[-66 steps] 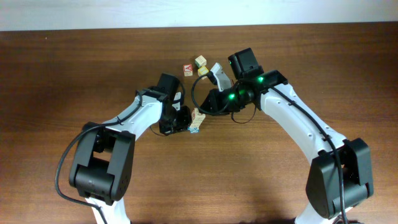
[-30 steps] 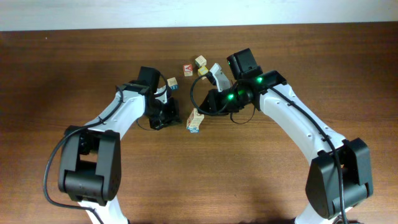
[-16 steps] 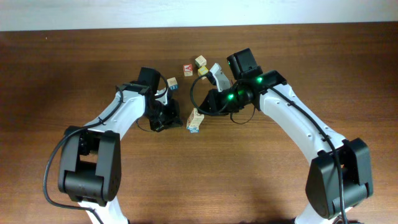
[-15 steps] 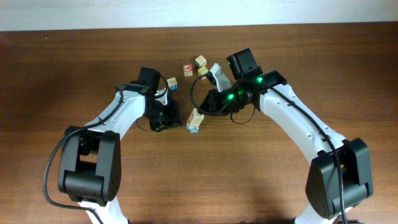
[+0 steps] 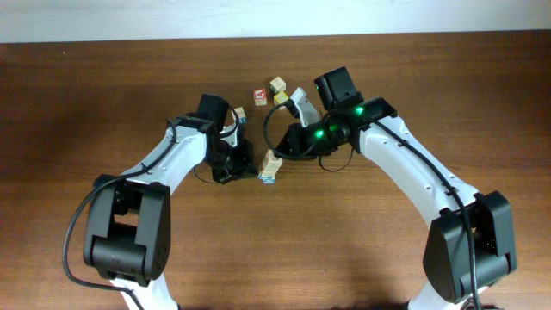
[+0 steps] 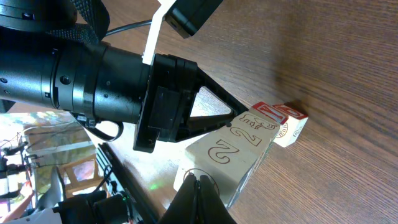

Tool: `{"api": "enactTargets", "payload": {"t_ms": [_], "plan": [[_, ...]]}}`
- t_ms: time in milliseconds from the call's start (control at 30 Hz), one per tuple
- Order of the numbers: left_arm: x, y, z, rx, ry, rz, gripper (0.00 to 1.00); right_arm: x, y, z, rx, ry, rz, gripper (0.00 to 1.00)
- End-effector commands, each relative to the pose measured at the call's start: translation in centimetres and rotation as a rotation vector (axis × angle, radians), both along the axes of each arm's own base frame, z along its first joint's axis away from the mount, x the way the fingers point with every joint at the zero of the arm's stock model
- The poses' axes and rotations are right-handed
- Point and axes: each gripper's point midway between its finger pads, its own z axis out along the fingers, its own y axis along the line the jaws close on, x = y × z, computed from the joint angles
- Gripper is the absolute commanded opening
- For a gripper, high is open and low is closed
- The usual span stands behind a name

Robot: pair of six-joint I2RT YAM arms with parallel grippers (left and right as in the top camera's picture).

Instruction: Rotate 5 blocks

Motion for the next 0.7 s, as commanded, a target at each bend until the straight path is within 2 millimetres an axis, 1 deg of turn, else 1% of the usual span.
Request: {"api": "enactTargets", "payload": {"t_ms": [0,433,667], "plan": [[0.7,-0.4,1.6,-0.026,-0.047,-0.010,0.00,0.1,0.3,-1.1,-0.033,0.007,0.006,0.04],[0.6,-0.6,1.6,-0.032,-0.045,-0.015,0.00,0.0,0.3,-1.1,-0.033,0.008,0.006,0.04],[0.3,-1.8,1.7,-0.037,-0.054,-0.038,0.00,0.0,0.3,-1.2,-0.033,0.009,0.006,0.04]]}}
